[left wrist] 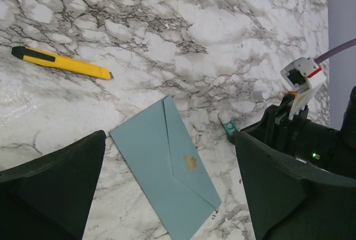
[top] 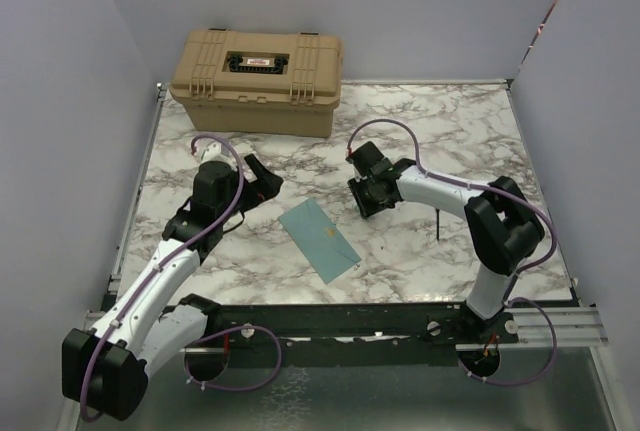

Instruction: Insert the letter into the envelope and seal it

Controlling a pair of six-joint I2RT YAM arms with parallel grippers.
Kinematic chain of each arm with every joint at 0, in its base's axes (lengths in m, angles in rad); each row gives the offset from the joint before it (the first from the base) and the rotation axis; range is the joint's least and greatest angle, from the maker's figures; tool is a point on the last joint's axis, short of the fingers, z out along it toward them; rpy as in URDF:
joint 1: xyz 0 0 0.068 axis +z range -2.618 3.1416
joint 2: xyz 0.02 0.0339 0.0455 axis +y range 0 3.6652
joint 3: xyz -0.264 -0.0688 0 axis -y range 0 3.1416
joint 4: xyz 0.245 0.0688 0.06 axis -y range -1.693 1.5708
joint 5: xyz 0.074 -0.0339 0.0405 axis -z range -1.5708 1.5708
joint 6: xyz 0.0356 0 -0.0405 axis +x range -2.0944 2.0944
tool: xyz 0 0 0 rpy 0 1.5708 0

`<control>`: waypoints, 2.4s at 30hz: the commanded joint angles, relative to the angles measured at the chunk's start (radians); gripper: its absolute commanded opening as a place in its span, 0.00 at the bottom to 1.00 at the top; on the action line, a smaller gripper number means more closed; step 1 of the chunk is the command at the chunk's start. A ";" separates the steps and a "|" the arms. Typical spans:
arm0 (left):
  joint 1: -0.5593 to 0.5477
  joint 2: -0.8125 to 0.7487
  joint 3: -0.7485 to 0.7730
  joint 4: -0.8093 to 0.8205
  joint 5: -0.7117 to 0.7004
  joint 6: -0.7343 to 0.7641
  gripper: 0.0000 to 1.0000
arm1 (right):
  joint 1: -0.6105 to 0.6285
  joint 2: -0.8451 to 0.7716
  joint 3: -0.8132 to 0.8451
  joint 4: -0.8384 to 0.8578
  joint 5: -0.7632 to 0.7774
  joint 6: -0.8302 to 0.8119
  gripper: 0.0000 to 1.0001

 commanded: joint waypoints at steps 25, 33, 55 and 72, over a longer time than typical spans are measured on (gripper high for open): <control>0.002 0.052 0.030 0.554 0.452 -0.040 0.99 | -0.003 -0.446 -0.064 0.348 -0.386 0.200 0.00; 0.002 0.103 0.079 0.950 0.596 -0.263 0.99 | -0.003 -0.503 0.030 0.508 -0.567 0.359 0.01; -0.057 0.287 0.156 0.992 0.682 -0.295 0.26 | -0.004 -0.427 0.101 0.568 -0.800 0.346 0.00; -0.058 0.286 0.146 0.992 0.624 -0.297 0.00 | -0.004 -0.420 0.063 0.488 -0.779 0.320 0.34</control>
